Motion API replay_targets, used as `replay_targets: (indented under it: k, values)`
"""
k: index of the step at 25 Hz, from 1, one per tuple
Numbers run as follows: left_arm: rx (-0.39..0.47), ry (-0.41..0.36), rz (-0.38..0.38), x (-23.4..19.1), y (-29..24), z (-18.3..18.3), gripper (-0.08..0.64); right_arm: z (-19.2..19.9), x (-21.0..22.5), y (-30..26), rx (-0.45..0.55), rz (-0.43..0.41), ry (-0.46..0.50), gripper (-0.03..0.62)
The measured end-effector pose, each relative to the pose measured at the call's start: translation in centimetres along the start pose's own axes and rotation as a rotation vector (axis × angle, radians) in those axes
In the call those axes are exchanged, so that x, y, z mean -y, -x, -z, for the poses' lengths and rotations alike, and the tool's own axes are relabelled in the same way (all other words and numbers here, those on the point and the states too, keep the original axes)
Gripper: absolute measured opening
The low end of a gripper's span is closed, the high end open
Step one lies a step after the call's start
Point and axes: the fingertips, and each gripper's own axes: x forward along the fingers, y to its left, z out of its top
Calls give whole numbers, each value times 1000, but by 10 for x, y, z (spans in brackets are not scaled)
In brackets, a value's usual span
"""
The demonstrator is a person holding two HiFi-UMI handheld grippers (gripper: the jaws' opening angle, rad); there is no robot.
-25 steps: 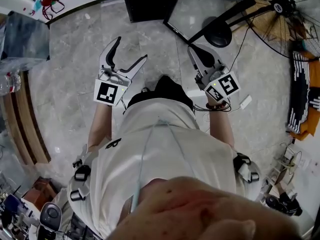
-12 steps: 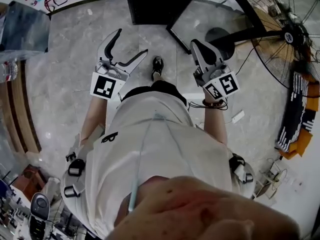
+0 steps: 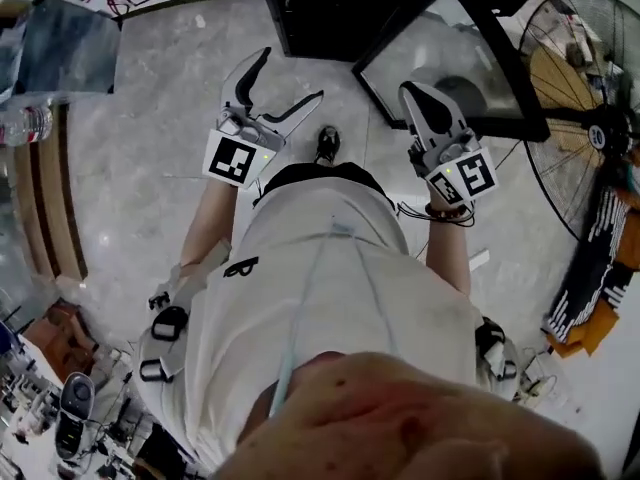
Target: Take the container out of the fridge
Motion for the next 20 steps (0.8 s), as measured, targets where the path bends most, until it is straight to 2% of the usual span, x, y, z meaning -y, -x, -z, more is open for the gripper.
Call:
replay_targets:
  k: [3, 5, 8, 11, 16, 20]
  values:
    - [33, 40, -33, -21, -24, -5, 399, -9, 28, -21, 5, -22, 24, 17]
    - [35, 25, -47, -33, -32, -7, 399, -13, 42, -38, 22, -44, -2, 17]
    - [30, -1, -9, -34, -48, -13, 399, -18, 57, -45, 30, -44, -22, 17]
    - [15, 23, -1, -44, -69, -9, 399, -19, 74, -54, 34, -39, -26, 17]
    - [-11, 36, 50, -66, -108, 13, 399, -17, 92, -47, 65, 48, -77, 17]
    - [-41, 32, 81, -99, -132, 24, 405, -22, 102, -58, 69, 77, -88, 17]
